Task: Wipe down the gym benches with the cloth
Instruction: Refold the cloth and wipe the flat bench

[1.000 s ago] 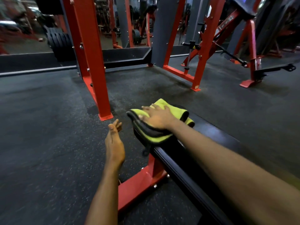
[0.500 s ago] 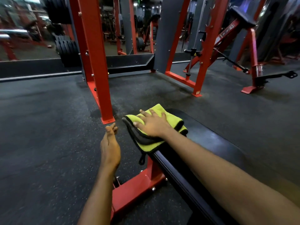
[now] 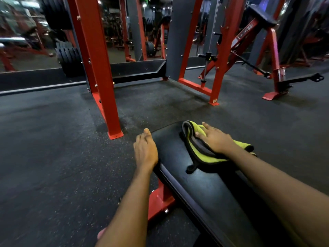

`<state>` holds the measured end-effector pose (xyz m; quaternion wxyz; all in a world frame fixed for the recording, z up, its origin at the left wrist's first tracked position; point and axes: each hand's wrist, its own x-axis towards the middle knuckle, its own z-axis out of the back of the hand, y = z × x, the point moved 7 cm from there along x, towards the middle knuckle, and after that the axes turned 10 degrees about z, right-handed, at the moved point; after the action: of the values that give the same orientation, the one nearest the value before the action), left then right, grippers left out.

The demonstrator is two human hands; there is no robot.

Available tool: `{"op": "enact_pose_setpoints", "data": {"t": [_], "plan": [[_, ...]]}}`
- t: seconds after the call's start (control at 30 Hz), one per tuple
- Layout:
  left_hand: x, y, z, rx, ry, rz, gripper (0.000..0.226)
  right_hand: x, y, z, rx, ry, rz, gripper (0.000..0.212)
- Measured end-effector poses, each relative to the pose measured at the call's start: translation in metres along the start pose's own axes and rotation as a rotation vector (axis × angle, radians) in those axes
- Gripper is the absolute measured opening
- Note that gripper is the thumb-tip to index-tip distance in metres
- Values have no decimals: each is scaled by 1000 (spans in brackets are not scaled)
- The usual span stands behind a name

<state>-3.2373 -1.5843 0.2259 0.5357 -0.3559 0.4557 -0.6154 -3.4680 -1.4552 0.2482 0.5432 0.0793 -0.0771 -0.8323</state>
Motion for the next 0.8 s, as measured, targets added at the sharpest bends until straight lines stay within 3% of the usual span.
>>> {"op": "enact_pose_setpoints", "data": {"t": [0.13,0.37,0.57,0.8], "plan": [[4,5,-4,-20,-21,-18,60,27,9,-2,18,11,-38,62],[12,13,-6,-73,-73,-53,59,-34,37,-18,-194,36,169,64],[5,14,-3,-120,-45,3,61,15,63,-16,-146,16,46,60],[3,12,-1,-127,-16,23,61,-104,83,-29,-210,-81,84,71]]}}
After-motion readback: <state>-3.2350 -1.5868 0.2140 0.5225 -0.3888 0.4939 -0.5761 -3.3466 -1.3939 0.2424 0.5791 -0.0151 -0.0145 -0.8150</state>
